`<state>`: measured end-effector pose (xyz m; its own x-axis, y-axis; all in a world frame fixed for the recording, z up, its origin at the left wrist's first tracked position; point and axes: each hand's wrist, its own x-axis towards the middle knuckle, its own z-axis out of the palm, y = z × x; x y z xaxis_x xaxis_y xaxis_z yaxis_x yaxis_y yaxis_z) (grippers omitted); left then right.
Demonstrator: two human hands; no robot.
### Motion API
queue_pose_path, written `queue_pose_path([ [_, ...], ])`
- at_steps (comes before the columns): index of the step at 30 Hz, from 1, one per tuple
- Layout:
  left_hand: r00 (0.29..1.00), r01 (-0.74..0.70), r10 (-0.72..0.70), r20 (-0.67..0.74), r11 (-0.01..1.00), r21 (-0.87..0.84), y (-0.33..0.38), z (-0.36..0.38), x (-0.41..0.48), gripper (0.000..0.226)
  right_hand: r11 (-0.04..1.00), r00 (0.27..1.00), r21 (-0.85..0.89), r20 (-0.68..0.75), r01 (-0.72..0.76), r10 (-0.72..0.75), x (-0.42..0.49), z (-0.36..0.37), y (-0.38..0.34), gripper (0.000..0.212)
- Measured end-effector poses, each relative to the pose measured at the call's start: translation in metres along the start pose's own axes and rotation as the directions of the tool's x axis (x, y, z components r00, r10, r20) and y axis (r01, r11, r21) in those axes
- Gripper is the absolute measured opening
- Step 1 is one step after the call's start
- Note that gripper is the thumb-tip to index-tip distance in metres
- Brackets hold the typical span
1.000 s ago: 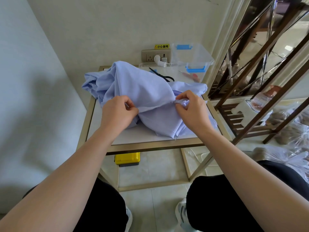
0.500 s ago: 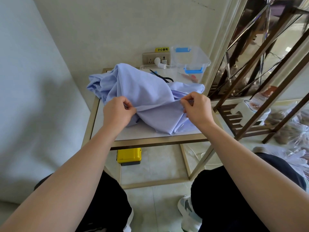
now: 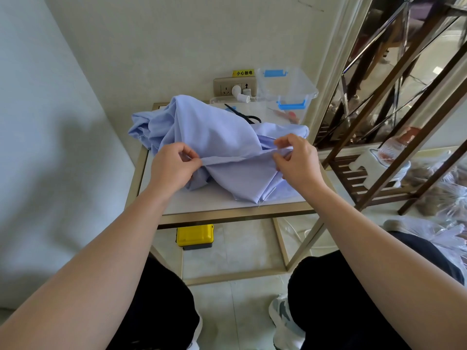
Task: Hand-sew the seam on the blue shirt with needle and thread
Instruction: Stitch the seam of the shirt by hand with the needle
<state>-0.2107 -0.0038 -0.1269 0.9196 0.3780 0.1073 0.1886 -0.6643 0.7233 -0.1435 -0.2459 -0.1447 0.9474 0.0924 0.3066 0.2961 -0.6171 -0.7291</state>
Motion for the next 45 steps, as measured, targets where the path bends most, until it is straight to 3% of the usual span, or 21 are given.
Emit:
queue_pose_path([
  [3,1.0,0.019,-0.017,0.022,0.995,-0.095,0.001,0.002,0.002,0.005,0.987,0.988,0.033,-0.016,0.157,-0.156,-0.001,0.002,-0.016,0.028],
  [8,0.996,0.003,0.015,0.087,0.979,-0.203,0.007,0.005,0.005,0.001,0.936,0.896,0.029,0.279,0.352,-0.346,0.002,0.022,-0.028,0.028],
  [11,0.991,0.028,0.011,0.136,0.96,-0.278,0.01,0.006,0.006,0.01,0.921,0.907,0.097,0.162,0.378,-0.39,0.004,0.029,-0.032,0.013],
  [13,0.988,0.041,0.008,0.154,0.95,-0.31,0.01,0.006,0.008,0.013,0.918,0.91,0.107,0.128,0.383,-0.395,0.004,0.035,-0.037,0.013],
  [17,0.984,0.026,0.032,0.173,0.945,-0.327,0.007,0.005,0.008,0.009,0.94,0.919,-0.05,0.235,0.338,-0.318,0.006,0.05,-0.038,0.019],
  [20,0.981,0.005,0.059,0.184,0.944,-0.33,0.005,0.002,0.006,0.005,0.94,0.902,0.013,0.28,0.34,-0.33,0.007,0.05,-0.038,0.01],
  [26,0.971,-0.05,0.127,0.201,0.935,-0.35,0.005,-0.003,0.003,0.007,0.955,0.894,0.296,0.431,-0.009,-0.125,0.009,0.031,-0.053,0.015],
  [31,0.961,-0.102,0.177,0.212,0.941,-0.324,0.007,-0.001,0.003,0.007,0.847,0.789,0.387,0.611,-0.365,0.061,0.003,0.03,-0.059,0.019],
  [41,0.938,-0.251,0.277,0.207,0.958,-0.14,0.013,0.013,0.003,0.016,0.806,0.843,0.471,0.534,-0.358,0.062,0.021,0.018,-0.061,0.011],
  [45,0.936,-0.261,0.297,0.187,0.945,-0.195,0.023,0.014,0.006,0.02,0.817,0.873,0.478,0.484,-0.323,0.062,0.028,0.021,-0.06,0.014],
])
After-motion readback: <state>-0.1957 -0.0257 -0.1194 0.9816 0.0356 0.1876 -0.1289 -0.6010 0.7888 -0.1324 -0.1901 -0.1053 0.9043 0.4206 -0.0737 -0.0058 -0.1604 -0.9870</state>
